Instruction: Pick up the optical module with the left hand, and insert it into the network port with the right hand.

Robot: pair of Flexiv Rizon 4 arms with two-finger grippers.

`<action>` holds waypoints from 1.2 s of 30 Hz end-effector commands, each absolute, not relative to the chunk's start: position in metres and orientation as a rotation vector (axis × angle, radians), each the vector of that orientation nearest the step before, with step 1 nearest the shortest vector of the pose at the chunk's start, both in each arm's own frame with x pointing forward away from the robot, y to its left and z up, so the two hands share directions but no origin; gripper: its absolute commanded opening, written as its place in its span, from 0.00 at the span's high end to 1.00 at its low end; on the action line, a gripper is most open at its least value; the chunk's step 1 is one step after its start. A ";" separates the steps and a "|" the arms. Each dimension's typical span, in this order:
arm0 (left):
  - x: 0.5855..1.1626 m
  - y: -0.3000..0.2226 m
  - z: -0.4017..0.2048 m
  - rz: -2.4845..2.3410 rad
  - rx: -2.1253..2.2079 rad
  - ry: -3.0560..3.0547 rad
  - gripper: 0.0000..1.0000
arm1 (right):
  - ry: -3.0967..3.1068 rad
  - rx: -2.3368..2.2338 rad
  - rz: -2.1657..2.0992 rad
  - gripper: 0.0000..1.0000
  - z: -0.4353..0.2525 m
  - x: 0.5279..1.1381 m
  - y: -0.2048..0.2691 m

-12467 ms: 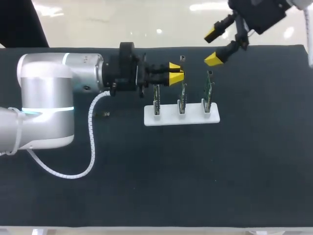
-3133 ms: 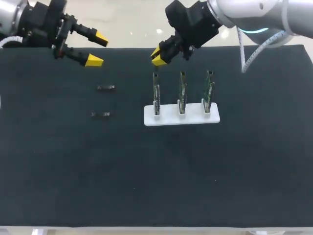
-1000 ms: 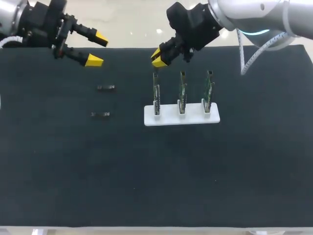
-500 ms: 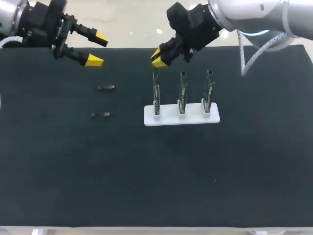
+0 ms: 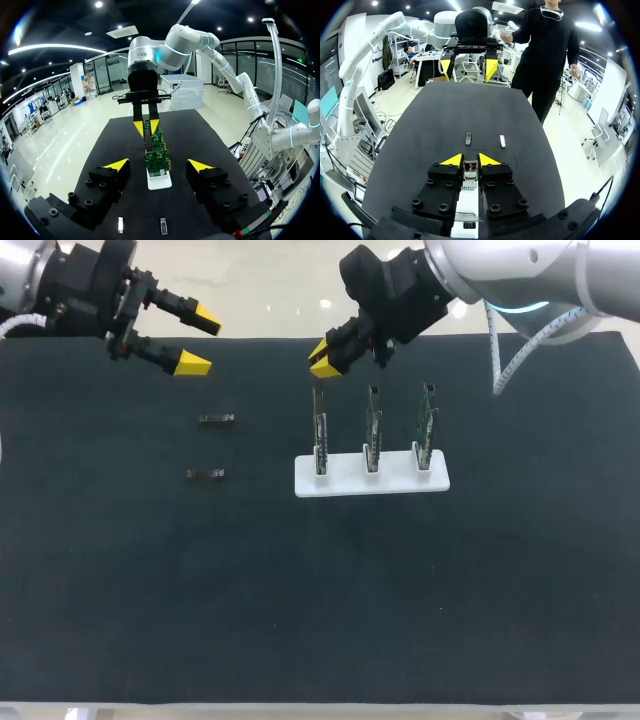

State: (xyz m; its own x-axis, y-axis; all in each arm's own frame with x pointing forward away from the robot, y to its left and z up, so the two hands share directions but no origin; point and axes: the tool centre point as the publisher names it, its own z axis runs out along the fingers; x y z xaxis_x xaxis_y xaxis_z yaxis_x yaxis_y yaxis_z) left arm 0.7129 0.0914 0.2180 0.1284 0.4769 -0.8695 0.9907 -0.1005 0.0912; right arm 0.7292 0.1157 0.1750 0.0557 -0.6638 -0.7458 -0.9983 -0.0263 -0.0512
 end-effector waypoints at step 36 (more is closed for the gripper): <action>0.714 0.091 0.218 -0.895 1.684 1.442 0.00 | 1.671 -1.719 0.730 1.00 0.166 0.732 0.118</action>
